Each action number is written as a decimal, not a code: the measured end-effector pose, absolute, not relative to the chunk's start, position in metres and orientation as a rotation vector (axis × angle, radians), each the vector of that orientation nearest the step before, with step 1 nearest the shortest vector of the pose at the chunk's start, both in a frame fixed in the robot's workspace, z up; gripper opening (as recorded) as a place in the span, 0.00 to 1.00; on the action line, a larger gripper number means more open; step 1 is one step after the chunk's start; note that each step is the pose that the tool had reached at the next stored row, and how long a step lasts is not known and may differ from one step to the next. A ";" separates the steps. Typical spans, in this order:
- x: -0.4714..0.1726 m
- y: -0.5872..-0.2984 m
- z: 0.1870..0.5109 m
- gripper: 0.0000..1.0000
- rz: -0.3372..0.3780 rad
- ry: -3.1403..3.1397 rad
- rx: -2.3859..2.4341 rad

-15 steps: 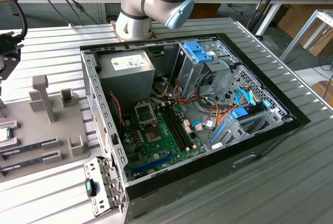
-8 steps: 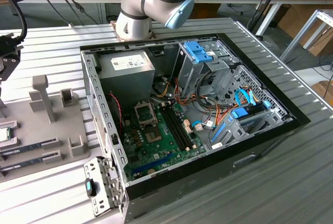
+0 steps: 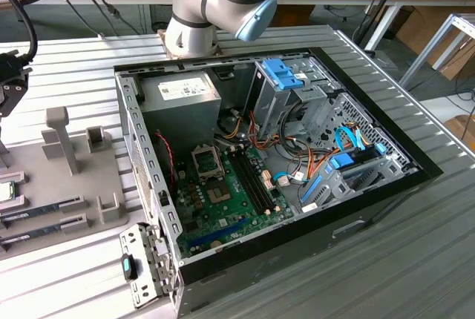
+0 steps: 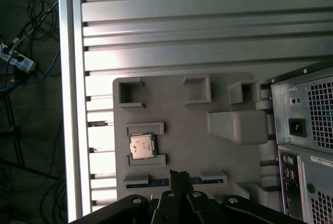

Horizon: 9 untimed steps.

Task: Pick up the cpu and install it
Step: 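Reach for the cpu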

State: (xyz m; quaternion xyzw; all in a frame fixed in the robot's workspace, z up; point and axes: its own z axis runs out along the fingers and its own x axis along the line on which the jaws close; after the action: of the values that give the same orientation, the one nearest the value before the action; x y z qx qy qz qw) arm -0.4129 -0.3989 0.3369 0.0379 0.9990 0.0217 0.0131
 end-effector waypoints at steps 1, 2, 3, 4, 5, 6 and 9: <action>-0.413 -0.399 0.337 0.11 0.068 3.113 0.118; -0.413 -0.399 0.336 0.11 0.068 3.112 0.118; -0.413 -0.399 0.336 0.11 0.068 3.113 0.118; -0.414 -0.399 0.336 0.11 0.068 3.112 0.118; -0.414 -0.399 0.336 0.11 0.068 3.113 0.118; -0.414 -0.399 0.335 0.11 0.068 3.113 0.118; -0.414 -0.399 0.335 0.11 0.068 3.113 0.118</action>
State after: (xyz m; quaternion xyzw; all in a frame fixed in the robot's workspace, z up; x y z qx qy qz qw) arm -0.4144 -0.3989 0.3346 0.0379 0.9990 0.0217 0.0130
